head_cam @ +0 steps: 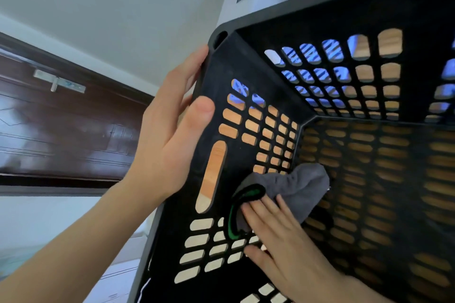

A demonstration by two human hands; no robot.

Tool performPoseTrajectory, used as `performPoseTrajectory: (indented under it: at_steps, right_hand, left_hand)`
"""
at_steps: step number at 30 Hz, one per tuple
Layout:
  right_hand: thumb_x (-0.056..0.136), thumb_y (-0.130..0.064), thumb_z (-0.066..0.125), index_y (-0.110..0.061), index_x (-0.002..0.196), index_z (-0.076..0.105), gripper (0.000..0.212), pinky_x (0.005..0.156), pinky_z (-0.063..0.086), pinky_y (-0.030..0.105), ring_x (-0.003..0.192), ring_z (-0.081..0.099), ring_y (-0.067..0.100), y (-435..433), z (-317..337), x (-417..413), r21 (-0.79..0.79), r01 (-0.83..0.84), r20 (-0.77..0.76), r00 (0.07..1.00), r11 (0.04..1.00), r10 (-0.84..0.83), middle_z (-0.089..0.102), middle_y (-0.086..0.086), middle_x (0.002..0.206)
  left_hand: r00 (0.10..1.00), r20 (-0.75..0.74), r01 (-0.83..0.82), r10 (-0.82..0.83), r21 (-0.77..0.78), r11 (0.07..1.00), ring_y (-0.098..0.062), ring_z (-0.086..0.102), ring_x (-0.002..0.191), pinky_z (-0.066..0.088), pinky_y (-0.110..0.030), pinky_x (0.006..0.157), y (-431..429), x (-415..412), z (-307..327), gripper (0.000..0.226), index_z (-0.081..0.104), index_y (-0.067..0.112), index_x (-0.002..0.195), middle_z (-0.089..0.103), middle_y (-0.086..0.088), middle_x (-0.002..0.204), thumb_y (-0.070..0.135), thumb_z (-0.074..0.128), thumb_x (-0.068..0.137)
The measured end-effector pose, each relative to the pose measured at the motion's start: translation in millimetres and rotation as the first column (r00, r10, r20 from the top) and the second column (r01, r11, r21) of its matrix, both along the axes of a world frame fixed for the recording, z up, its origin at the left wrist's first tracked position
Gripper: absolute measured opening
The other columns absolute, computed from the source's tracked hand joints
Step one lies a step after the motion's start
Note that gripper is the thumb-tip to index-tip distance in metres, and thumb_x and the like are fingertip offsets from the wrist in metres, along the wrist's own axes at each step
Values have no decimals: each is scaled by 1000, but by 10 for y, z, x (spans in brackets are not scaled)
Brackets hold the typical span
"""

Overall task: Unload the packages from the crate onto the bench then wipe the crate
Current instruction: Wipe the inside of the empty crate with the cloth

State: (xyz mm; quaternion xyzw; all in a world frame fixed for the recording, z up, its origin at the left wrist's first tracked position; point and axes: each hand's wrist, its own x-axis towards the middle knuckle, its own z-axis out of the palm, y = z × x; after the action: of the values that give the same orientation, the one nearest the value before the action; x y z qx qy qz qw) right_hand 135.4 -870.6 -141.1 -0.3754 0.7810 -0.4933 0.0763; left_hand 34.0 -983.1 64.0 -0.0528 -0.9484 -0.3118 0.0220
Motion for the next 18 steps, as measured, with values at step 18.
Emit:
performPoseTrajectory:
  at_steps: [18]
  right_hand:
    - [96, -39, 34, -38, 146, 0, 61, 121, 7, 43, 144, -6, -5, -227, 36, -919, -323, 500, 637, 743, 803, -206, -3, -19, 159]
  left_hand:
    - [998, 49, -32, 29, 69, 997, -11, 42, 139, 41, -32, 108, 1, -30, 2, 61, 33, 18, 148, 45, 11, 149, 39, 38, 91]
